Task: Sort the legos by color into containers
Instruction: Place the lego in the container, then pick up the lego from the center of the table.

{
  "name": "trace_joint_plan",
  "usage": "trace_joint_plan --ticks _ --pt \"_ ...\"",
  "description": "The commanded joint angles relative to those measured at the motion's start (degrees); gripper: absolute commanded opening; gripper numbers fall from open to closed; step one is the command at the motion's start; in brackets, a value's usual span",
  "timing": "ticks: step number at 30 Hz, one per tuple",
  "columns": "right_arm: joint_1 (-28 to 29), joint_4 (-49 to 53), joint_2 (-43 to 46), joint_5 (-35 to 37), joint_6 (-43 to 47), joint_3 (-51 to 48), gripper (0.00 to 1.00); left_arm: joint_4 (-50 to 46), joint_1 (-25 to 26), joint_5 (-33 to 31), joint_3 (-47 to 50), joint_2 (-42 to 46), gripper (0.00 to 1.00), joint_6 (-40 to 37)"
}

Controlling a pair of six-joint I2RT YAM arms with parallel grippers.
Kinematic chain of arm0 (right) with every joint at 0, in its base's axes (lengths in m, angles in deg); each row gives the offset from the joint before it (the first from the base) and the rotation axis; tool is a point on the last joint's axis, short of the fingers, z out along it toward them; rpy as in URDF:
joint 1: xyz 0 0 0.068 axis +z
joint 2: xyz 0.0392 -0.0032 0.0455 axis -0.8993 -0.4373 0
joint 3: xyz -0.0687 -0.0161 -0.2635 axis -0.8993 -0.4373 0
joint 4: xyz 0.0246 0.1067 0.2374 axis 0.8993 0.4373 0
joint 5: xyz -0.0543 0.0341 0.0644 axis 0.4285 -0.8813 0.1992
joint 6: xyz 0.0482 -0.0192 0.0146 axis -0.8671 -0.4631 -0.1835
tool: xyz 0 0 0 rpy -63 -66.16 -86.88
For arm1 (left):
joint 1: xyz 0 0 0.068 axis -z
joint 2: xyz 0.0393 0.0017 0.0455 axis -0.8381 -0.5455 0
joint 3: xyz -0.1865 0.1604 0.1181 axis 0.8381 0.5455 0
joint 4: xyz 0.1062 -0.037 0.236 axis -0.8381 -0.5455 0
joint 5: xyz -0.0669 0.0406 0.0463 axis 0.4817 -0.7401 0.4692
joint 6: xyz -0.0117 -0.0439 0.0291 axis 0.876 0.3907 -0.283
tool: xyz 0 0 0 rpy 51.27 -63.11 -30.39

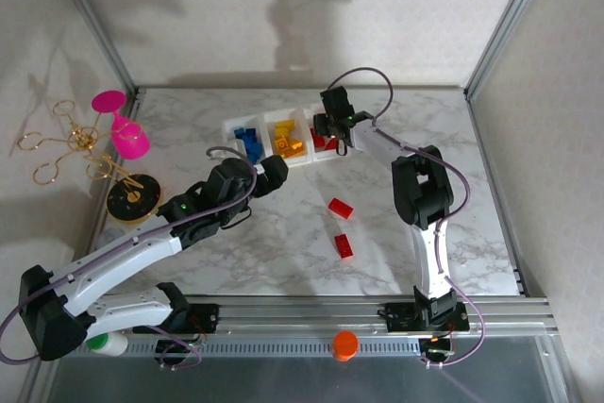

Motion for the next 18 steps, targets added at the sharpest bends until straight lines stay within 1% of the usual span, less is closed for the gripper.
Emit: trace_joint_plan --ticks 1,3,5,10,13,16,18 --pt "0.3 1.3 5.8 -0.8 -0.5 -2.3 0.59 -1.9 -0.5 -0.6 -1.0 0.6 1.0 1.3" --pt "0.7 1.0 10.6 -1.8 -1.6 -8.0 0.61 -2.1 -0.5 -0.6 -1.1 0.6 1.0 1.7" --pt "1.3 0.0 16.5 -2.2 -2.8 -16.3 0.62 -2.5 -0.5 0.1 -1.4 0.6 1.0 1.9" --pt "3.6 0.4 29.0 -4.0 -5.6 -33.0 0.65 -2.4 -0.5 1.6 -1.4 0.6 1.0 2.7" --pt "4.8 1.1 34.0 -4.4 -7.5 -41.1 0.67 -2.0 -0.3 2.4 -1.1 0.9 1.0 3.1" --pt "5.7 -1.5 37.0 -8.6 -8.6 -47.5 0.67 -1.7 -0.2 3.0 -1.2 0.7 1.0 3.5" --pt "6.4 -3.1 37.5 -10.4 -8.6 -49.9 0.68 -1.9 -0.2 3.2 -1.5 0.5 1.0 3.6"
